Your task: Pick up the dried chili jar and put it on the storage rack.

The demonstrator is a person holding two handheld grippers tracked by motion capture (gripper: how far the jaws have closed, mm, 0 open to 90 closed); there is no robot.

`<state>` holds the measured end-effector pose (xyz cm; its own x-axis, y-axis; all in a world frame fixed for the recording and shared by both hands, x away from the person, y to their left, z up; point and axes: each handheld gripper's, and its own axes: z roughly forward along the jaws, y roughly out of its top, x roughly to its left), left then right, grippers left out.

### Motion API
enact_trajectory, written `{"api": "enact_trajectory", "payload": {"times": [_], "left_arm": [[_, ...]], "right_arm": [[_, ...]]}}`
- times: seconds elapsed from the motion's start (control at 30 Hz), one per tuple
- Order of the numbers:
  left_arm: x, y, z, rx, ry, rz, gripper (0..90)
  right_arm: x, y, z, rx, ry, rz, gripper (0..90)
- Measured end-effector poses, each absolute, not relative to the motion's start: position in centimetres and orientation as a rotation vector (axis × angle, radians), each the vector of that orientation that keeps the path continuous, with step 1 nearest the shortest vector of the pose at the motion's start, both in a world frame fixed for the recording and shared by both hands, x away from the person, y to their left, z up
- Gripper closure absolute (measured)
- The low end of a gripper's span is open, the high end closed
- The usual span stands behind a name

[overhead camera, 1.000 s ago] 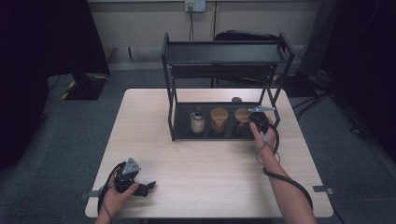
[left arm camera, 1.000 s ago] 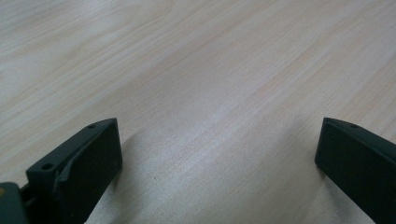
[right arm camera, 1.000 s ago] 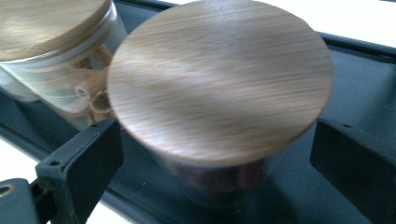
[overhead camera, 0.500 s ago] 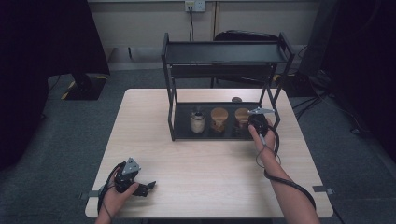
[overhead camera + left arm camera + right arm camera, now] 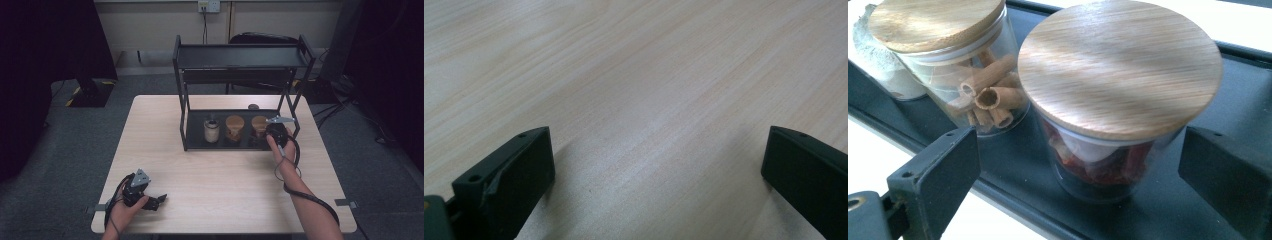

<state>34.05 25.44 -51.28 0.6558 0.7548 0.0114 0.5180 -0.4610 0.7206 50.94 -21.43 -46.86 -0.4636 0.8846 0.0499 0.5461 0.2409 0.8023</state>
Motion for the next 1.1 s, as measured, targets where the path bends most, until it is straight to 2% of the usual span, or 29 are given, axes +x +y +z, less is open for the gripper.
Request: {"api": "enact_trajectory", "payload": {"times": [1.1], "left_arm": [[34.1, 25.4, -51.3, 2.167, 0.981, 0.432, 0.1]], "right_arm": [[48.3, -21.8, -46.7, 1.286, 2.126, 1.146, 3.0]]}}
